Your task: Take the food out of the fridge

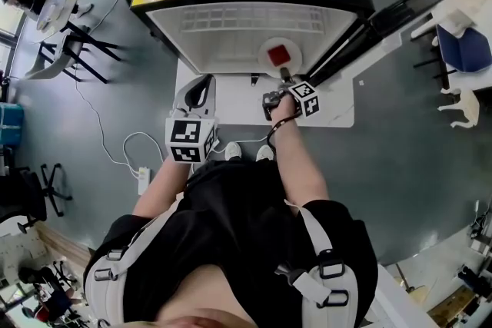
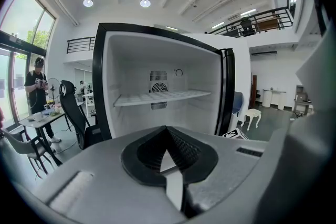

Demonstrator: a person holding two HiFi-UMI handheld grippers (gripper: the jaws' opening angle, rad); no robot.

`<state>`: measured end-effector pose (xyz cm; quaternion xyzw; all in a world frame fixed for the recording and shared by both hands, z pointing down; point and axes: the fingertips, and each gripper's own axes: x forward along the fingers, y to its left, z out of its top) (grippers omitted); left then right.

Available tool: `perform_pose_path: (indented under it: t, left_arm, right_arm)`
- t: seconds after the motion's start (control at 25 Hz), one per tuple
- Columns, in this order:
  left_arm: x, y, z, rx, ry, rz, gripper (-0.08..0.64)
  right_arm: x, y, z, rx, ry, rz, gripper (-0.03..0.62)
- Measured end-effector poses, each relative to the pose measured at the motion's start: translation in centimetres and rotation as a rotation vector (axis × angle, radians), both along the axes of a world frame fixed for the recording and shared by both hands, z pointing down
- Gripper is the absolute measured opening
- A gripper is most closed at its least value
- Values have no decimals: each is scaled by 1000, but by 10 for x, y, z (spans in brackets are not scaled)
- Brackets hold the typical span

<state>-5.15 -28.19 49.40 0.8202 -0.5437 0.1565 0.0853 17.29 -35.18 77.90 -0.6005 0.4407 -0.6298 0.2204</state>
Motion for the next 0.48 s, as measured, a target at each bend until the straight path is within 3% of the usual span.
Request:
perform_pose_path:
  t: [0.08,0.28,0.48]
  left_arm:
    - [3,2,0,-1,-2,8,3]
    - [11,6,0,1,-4,30,3]
    - [19,9,-1,2,-8,50,3]
  right_arm:
    - [-3,5,-3,24,-13,-21,287]
    - [-9,8,-17,97,-33,-65,79]
    - [-8,11,-29,162,-62,-77,34]
